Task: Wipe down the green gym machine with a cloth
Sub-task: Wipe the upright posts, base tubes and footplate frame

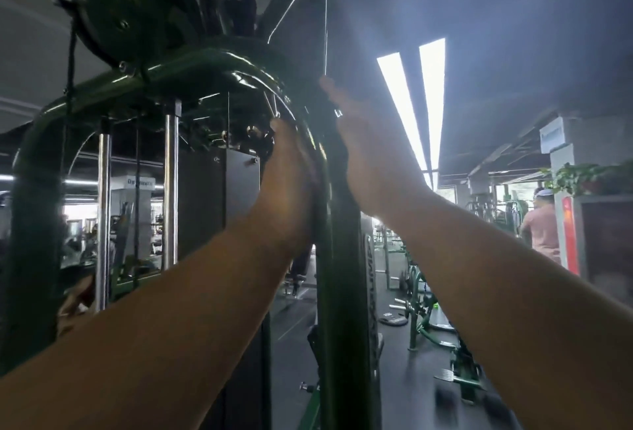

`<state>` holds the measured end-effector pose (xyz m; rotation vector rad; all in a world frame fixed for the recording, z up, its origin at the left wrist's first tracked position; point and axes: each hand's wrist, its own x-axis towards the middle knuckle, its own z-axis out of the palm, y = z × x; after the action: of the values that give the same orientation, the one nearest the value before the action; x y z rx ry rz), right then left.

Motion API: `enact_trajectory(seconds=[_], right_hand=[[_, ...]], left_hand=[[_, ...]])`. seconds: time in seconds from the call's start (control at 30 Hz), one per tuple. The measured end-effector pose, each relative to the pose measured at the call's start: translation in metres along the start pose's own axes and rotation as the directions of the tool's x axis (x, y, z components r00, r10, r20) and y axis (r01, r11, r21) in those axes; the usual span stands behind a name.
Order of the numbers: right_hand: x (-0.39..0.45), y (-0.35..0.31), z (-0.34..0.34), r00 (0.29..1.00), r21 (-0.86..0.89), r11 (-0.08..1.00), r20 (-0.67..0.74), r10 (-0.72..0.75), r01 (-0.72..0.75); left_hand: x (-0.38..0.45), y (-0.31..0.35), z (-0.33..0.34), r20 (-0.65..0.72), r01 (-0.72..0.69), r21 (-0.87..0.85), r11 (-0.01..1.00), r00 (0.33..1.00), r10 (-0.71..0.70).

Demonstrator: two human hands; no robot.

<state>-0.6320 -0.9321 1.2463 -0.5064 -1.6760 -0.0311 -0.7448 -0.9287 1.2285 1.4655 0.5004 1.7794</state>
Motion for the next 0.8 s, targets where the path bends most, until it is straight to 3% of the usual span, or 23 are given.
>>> enact_trajectory(seconds=[0.1, 0.27, 0.37, 0.5, 0.8], right_hand=[[-0.008, 0.0, 0.003, 0.998, 0.041, 0.999, -0.057, -0.015, 0.017], [-0.014, 0.002, 0.012, 0.989, 0.181, 0.981, -0.117, 0.093, -0.071], [-0.03, 0.006, 0.022, 0.991, 0.132, 0.99, -0.116, 0.068, -0.053], [-0.064, 0.007, 0.027, 0.991, -0.129, 0.988, -0.094, -0.094, 0.082], [-0.108, 0.025, 0.029, 0.978, -0.001, 0.98, -0.068, -0.196, 0.197]], left_hand=[[-0.015, -0.028, -0.017, 0.126, 0.075, 0.086, 0.993, 0.988, -0.086], [-0.074, -0.067, -0.038, 0.151, 0.223, 0.222, 0.949, 0.954, -0.259], [-0.098, -0.089, -0.048, 0.094, 0.334, 0.213, 0.918, 0.928, -0.36], [-0.124, -0.108, -0.052, 0.074, 0.386, 0.2, 0.901, 0.911, -0.406], [-0.155, -0.138, -0.058, -0.079, 0.527, 0.041, 0.849, 0.849, -0.523]])
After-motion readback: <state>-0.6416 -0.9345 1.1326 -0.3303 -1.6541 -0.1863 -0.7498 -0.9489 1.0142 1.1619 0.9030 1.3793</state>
